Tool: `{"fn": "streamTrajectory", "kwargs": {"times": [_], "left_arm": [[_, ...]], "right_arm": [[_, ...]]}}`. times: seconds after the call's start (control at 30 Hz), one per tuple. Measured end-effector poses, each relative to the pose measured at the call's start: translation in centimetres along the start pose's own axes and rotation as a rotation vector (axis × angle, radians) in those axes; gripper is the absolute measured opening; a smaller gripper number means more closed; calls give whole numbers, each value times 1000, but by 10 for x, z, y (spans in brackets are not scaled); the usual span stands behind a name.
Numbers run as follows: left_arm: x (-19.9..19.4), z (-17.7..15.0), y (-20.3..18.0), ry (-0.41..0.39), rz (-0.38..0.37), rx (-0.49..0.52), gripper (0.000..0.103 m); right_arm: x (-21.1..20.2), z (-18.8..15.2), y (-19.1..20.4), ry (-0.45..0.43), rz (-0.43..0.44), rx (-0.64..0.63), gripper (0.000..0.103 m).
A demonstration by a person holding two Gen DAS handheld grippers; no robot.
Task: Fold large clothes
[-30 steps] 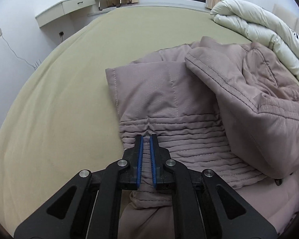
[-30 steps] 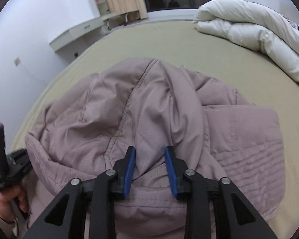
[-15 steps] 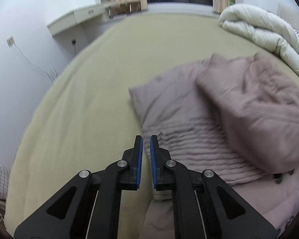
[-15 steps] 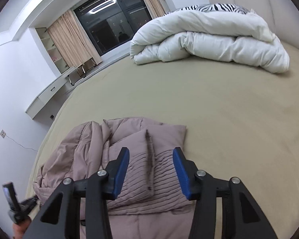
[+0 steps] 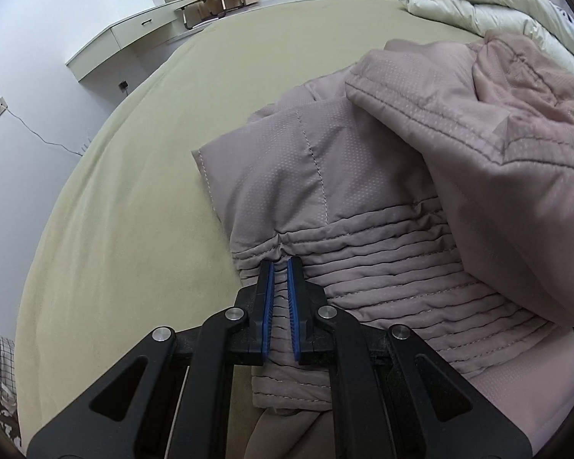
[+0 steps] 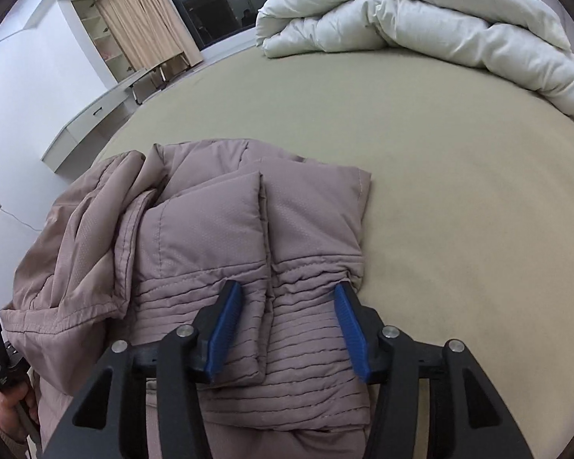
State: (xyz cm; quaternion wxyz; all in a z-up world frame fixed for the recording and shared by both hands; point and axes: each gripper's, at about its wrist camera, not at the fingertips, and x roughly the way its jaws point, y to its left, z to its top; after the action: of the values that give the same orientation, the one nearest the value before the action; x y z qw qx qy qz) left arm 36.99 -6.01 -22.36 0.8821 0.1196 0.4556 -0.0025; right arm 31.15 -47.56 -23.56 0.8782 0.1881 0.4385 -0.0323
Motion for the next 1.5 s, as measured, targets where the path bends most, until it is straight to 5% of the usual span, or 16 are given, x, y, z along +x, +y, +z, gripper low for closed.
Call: {"fn": "streamTrajectory", "kwargs": {"times": [0.07, 0.2, 0.3, 0.4, 0.5, 0.63, 0.83, 0.9, 1.0, 1.5], "left_arm": [[-19, 0, 5, -18, -24, -58, 7], [-23, -8, -13, -42, -16, -41, 7], [-12, -10, -17, -15, -4, -31, 7], [-23, 0, -17, 20, -12, -32, 7], [-65, -3, -7, -40, -38, -71, 8], [-127, -48, 6, -71, -110, -130, 8], [-199, -144, 18, -49, -154, -137, 9], [-220, -177, 28, -27, -162, -140, 21], [-244, -228, 40, 1, -193, -175, 84], [-275, -379, 78, 202, -330, -149, 85]], "right_arm": [[-18, 8, 11, 22, -68, -10, 54], [-58, 1, 46, -87, -58, -95, 55], [-20, -19, 56, 58, -107, -177, 65], [-12, -31, 41, 21, -56, -147, 67], [-39, -25, 47, 38, -104, -100, 67], [-114, -52, 45, -107, -96, -68, 87], [-193, -137, 24, -86, -14, -21, 93], [-207, -158, 15, -77, -9, 11, 100], [-229, -191, -3, -41, 5, 75, 101], [-290, -292, -67, 52, 39, 163, 103]]}}
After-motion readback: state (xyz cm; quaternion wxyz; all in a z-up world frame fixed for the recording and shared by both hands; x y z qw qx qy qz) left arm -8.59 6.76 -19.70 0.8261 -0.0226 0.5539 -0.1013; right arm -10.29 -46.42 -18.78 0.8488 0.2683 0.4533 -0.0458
